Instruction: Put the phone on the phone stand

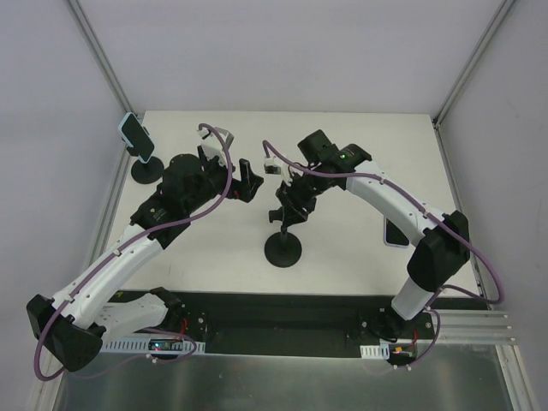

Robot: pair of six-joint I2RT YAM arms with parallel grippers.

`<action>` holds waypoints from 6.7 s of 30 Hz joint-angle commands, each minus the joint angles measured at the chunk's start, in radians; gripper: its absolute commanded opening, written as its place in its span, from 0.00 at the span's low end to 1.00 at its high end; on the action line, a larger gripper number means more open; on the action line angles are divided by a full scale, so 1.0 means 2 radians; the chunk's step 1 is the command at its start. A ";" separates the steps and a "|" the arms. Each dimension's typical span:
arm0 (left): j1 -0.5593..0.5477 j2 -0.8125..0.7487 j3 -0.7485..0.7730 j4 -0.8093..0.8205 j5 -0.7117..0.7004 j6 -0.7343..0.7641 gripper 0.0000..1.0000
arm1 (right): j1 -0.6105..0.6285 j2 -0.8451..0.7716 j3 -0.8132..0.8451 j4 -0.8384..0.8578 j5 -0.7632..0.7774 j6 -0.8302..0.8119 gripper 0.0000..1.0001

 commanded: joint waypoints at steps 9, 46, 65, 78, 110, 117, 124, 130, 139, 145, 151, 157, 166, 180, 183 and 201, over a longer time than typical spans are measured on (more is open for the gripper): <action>0.000 -0.029 0.001 0.018 -0.005 0.008 0.92 | 0.001 -0.071 -0.036 0.035 0.038 0.104 0.96; -0.013 -0.012 0.004 0.021 0.030 -0.005 0.99 | -0.556 -0.140 -0.355 0.250 0.235 0.385 0.96; -0.016 -0.015 0.004 0.021 0.034 -0.002 0.99 | -0.433 -0.014 -0.283 0.183 0.297 0.307 0.96; -0.019 0.000 0.004 0.021 0.035 0.002 0.99 | -0.381 0.057 -0.247 0.113 0.362 0.325 0.97; -0.019 0.024 0.014 0.017 0.070 0.001 0.99 | -0.358 -0.156 -0.378 0.306 0.287 0.325 0.01; -0.019 0.059 0.030 0.015 0.136 -0.014 0.97 | -0.312 -0.263 -0.392 0.334 0.265 0.309 0.01; -0.019 0.056 0.022 0.042 0.199 -0.012 0.88 | -0.179 -0.350 -0.345 0.328 0.331 0.282 0.01; -0.019 0.046 0.020 0.067 0.220 -0.018 0.73 | -0.057 -0.367 -0.299 0.321 0.381 0.272 0.01; -0.024 0.043 0.022 0.080 0.242 -0.036 0.96 | 0.085 -0.371 -0.259 0.320 0.448 0.272 0.01; -0.025 0.040 0.017 0.097 0.272 -0.040 0.89 | 0.128 -0.351 -0.234 0.320 0.471 0.260 0.01; -0.025 0.029 0.009 0.117 0.290 -0.047 0.73 | 0.156 -0.330 -0.230 0.340 0.480 0.260 0.01; -0.025 0.029 0.004 0.130 0.293 -0.058 0.58 | 0.197 -0.311 -0.224 0.370 0.510 0.249 0.01; -0.025 0.034 0.008 0.128 0.313 -0.047 0.34 | 0.237 -0.291 -0.214 0.397 0.563 0.226 0.01; -0.028 0.035 0.009 0.125 0.327 -0.031 0.00 | 0.234 -0.295 -0.207 0.278 0.463 0.214 0.96; -0.028 0.035 0.011 0.137 0.365 -0.045 0.00 | 0.225 -0.327 -0.220 0.256 0.443 0.229 0.96; -0.032 0.031 -0.027 0.322 0.502 -0.144 0.00 | 0.082 -0.399 -0.346 0.402 0.043 0.392 0.52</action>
